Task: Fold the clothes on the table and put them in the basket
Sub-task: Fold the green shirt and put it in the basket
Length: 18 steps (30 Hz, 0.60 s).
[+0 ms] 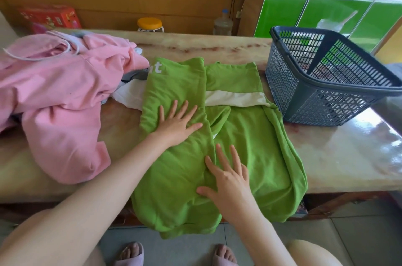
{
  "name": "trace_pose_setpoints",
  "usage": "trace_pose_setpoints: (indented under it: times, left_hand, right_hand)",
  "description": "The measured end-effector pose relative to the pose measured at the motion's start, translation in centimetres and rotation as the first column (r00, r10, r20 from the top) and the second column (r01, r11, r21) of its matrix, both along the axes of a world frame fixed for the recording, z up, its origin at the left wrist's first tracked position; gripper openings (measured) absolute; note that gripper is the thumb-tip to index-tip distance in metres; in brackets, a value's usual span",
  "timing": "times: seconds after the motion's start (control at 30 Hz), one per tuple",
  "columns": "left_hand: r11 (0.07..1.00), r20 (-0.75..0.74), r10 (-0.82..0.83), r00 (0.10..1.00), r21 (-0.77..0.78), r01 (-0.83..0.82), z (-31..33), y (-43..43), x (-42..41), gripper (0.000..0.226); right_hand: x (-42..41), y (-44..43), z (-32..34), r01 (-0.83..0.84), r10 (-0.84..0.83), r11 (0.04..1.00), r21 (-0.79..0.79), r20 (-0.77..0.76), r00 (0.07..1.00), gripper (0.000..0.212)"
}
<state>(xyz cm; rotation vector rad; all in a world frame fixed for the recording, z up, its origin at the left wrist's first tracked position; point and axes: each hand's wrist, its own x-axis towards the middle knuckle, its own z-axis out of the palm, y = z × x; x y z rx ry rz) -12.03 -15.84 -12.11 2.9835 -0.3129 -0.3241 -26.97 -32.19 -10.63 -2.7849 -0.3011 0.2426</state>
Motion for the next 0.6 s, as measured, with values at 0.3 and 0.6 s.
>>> trace_pose_setpoints:
  times: [0.3,0.6]
  left_hand:
    - [0.773,0.325,0.427,0.844,-0.616,-0.154,1.1,4.5,-4.6,0.049]
    - [0.703,0.023,0.592,0.806,-0.504,-0.502,-0.3,8.2,-10.7,0.048]
  right_hand:
    - [1.6,0.0,0.0,0.148,-0.174,0.921,0.361,0.041,0.984,0.055]
    - [1.5,2.3,-0.2,0.138,-0.148,0.964,0.227,0.026,0.989,0.060]
